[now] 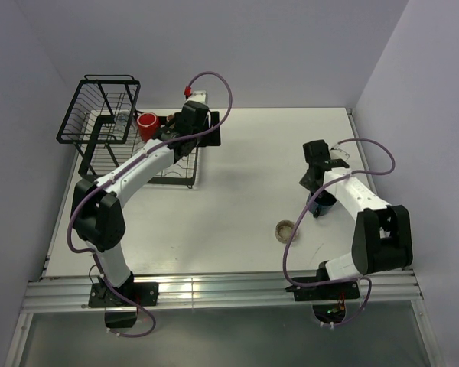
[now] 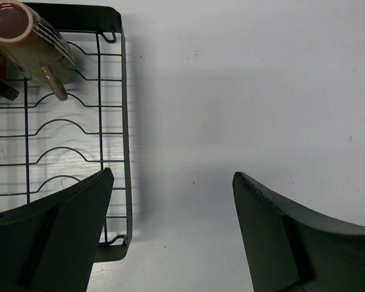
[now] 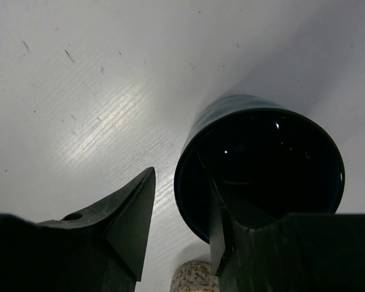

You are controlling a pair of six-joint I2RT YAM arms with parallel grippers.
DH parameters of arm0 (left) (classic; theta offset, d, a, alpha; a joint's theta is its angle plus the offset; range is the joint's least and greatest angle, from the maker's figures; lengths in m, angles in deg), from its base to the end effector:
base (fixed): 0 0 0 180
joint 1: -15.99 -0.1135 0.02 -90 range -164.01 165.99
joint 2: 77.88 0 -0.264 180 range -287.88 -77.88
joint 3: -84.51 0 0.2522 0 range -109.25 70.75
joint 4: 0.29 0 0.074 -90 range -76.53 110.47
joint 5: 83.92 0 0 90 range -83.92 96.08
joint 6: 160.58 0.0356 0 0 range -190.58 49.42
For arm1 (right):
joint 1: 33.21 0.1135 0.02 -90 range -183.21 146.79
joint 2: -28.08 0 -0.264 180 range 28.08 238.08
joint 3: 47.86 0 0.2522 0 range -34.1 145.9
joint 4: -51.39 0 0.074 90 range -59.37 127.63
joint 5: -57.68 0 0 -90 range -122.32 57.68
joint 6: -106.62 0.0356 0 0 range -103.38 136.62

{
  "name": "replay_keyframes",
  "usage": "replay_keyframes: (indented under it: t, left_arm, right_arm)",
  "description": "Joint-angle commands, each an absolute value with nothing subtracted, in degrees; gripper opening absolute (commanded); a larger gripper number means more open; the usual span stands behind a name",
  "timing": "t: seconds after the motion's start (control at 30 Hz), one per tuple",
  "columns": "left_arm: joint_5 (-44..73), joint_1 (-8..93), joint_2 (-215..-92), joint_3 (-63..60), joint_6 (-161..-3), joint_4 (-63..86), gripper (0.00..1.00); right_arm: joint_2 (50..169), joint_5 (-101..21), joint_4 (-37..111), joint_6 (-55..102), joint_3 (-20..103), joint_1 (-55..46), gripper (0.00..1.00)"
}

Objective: Load the cups into the dish rack

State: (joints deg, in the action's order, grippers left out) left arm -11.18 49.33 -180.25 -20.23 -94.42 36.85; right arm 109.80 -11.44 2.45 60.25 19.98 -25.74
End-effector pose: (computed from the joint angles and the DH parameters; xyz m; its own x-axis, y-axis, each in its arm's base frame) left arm 0.3544 -0.2205 0.3202 -0.5656 -0.0899 -0.8198 0.1013 0.9789 -0.1772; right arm 0.2751 0.0233 0.2188 -0.6109 0.5701 -0.5494 0.6375 0.7657 0.0857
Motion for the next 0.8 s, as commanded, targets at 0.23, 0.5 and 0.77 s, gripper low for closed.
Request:
replay_keyframes:
  t: [0.23, 0.5, 0.77]
  left_arm:
    - [-8.78, 49.56, -179.39, -20.22, -94.49, 35.01, 0.86]
    - [-6.14, 49.38, -178.43, -18.64, -94.84, 34.04, 0.87]
    - [2.10, 48.33, -176.67, -16.70, -95.80, 30.97, 0.87]
  right_arm:
    - [111.84, -11.31, 6.16, 59.95, 19.25, -26.35, 0.38]
    - [112.29, -12.54, 7.74, 58.98, 18.02, -26.35, 0.03]
    - [105.87, -17.19, 7.92, 55.65, 20.91, -26.26, 0.00]
